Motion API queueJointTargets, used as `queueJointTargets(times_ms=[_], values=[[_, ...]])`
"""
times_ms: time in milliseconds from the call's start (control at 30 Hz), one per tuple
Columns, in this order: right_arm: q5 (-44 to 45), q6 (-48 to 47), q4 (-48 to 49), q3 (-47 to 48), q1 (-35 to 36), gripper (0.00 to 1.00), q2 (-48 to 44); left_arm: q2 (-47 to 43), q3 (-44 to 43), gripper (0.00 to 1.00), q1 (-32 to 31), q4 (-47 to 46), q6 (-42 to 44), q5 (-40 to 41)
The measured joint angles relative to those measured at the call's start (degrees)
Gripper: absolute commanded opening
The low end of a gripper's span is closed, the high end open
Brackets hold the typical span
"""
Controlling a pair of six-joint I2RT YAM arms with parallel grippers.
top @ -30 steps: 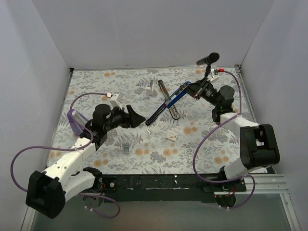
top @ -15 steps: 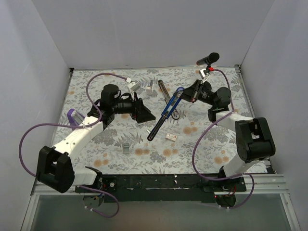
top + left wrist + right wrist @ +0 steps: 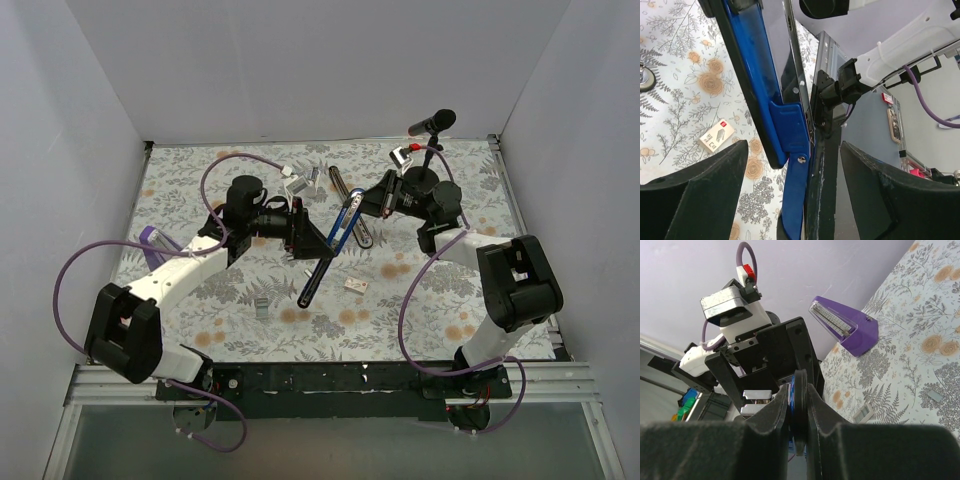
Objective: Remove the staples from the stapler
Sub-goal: Unload the staple at the center of the board.
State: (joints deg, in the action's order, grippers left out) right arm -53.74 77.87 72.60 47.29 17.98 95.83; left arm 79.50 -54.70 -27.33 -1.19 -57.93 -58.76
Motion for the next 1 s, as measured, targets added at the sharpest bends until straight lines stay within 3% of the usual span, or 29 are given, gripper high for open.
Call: queueJointTargets(times_ms=[300,467,833,1000], values=[[0.9,-0.5,0.1,1.1,0.9,0.01,0.0,2.3,3.5,0.7,-0.6,-11.0,-8.8,-2.6],[1.2,-0.5,0.1,1.4,1.0,0.01,0.0,2.8,6.0,0.61,-0.6,-17.5,-14.2,-3.7],[1.5,-0.8,0.1,1.4,1.3,0.01,0.0,4.3,11.0,0.56,-0.6,-35.3,-26.6,-5.2],[1.6,-0.1,0.4,1.4,1.3,0.01,0.0,5.0,11.0,0.32,-0.6,-37.8,-28.8,-5.0]])
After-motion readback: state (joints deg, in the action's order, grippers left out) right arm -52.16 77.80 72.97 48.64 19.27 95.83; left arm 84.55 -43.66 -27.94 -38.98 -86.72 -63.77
